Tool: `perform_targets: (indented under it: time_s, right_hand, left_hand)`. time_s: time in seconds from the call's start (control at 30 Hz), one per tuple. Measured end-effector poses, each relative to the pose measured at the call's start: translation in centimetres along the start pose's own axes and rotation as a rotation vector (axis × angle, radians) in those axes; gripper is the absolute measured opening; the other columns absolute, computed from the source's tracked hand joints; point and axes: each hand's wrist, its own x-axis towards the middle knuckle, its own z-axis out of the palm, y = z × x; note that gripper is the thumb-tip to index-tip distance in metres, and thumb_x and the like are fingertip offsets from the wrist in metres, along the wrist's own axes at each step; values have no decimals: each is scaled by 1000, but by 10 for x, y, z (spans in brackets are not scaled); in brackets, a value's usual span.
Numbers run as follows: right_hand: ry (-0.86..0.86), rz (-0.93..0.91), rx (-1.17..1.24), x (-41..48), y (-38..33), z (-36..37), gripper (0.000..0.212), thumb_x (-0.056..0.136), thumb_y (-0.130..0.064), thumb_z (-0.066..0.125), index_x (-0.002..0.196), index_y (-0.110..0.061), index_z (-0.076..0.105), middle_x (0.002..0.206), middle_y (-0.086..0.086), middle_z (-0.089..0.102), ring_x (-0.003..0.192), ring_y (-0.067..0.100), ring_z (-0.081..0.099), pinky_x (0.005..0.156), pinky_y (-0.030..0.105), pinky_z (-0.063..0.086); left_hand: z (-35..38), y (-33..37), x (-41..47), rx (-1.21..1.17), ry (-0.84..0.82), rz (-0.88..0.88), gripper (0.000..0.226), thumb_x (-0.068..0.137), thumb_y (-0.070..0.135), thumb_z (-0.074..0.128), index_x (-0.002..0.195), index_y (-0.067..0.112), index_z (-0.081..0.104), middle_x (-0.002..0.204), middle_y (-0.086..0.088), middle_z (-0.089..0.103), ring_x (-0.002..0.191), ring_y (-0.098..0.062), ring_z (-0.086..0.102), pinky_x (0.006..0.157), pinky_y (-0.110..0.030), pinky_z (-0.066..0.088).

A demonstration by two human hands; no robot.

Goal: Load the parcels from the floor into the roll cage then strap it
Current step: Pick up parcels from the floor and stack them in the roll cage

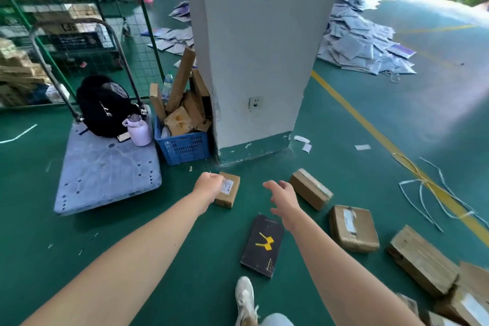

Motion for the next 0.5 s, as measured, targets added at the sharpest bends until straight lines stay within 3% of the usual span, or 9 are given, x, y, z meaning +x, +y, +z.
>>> perform_targets:
  time_s: [0.17,0.37,0.5]
  right_hand:
    - [-26,6,-34,85,-59,30,73,93,-34,61,154,-17,26,149,6,39,126,26,46,109,48,41]
    - [-50,83,-48,158,-94,63,73,94,-33,60,155,-16,24,136,4,43,123,24,46,109,46,40]
    - [-10,164,11,219,-106,83,79,92,-33,63,156,-19,21,153,6,36,134,27,42,111,48,38]
  left_hand:
    - [-19,39,83,27,17,-25,20,96,26,51,115,20,53,118,-2,59,113,-22,56,97,-38,45]
    - [-36,55,174,79,-3,-117,29,95,26,52,122,16,57,126,-3,57,117,-23,55,99,-40,44]
    - [-34,64,247,127,-65,-159,31,95,27,53,124,17,55,125,-3,58,117,-22,55,101,-40,44]
